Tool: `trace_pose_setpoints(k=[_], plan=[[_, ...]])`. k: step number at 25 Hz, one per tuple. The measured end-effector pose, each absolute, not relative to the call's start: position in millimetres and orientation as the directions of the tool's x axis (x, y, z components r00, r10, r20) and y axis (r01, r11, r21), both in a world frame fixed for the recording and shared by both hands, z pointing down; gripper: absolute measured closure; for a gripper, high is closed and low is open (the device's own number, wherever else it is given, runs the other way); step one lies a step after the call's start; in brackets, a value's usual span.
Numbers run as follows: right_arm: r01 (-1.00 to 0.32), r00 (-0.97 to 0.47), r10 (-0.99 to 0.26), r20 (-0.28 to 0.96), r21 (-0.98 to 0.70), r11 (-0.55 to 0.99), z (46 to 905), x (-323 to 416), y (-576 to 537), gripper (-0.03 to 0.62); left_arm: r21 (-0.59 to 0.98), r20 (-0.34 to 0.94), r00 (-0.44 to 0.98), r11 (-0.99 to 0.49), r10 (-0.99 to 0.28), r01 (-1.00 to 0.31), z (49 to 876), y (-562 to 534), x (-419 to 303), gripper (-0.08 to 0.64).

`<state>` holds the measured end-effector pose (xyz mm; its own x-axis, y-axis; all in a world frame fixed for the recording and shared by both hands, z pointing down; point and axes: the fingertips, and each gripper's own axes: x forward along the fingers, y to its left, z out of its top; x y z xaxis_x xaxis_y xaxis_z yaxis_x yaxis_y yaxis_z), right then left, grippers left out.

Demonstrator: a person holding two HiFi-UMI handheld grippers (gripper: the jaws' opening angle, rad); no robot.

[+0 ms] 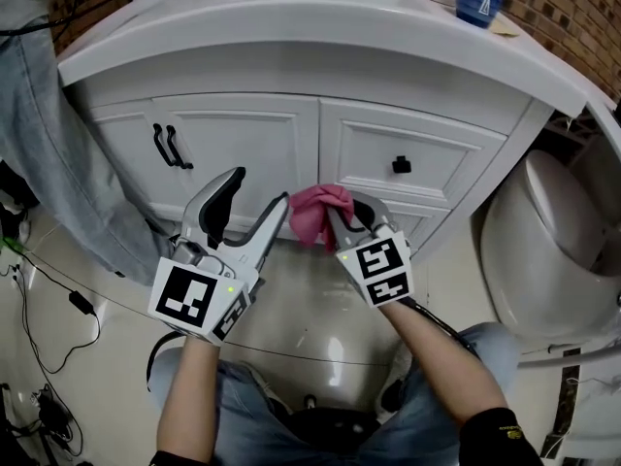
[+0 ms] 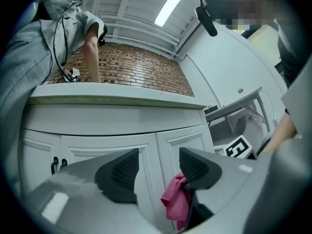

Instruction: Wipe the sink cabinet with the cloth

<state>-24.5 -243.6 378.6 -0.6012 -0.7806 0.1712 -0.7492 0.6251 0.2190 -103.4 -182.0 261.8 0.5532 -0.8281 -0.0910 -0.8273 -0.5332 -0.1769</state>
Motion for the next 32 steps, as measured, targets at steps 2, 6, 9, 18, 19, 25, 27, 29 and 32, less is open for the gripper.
trace_pose_setpoints(k=[2,6,9,18,19,25,27,29,32], plan=[[-0.782,-0.578,-0.800,0.162,0.172,0.599,378,-32,-258,0.555,-0.169,-0.097,0.557,-0.538,-0.825,-0.826,259,-180,-101,0.301],[-0.832,-0.507,-0.847,0.160,0.164,0.530,380,-22,-283,0.555,-0.172,-0.081,0.565,-0.547,-0.821,-0.819,264,-181,-102,0.301],[-0.807,-0.488,-0.856,0.171,0.284,0.517,387,-12,-283,0.557,-0.166,-0.067,0.569,-0.553,-0.820,-0.816,268,-183,-104,0.301],[-0.850,-0.281,-0.938,0.205,0.400,0.342,403,103,-269,0.555,-0.175,-0.052,0.611,-0.595,-0.790,-0.784,276,-190,-85,0.301],[-0.869,-0.245,-0.947,0.209,0.386,0.310,403,121,-267,0.557,-0.178,-0.051,0.617,-0.601,-0.785,-0.779,276,-191,-80,0.301],[-0.960,-0.056,-0.972,0.228,0.257,0.115,404,219,-258,0.555,-0.185,-0.035,0.643,-0.628,-0.765,-0.756,281,-197,-56,0.301],[-0.972,-0.020,-0.972,0.232,0.225,0.073,405,239,-257,0.555,-0.180,-0.036,0.636,-0.621,-0.771,-0.763,282,-200,-54,0.299],[-0.976,0.009,-0.973,0.229,0.213,0.041,405,250,-255,0.555,-0.170,-0.036,0.629,-0.615,-0.777,-0.770,283,-204,-51,0.299],[-0.987,0.012,-0.975,0.224,0.160,0.024,407,245,-251,0.555,-0.150,-0.031,0.624,-0.614,-0.781,-0.775,285,-206,-46,0.295]])
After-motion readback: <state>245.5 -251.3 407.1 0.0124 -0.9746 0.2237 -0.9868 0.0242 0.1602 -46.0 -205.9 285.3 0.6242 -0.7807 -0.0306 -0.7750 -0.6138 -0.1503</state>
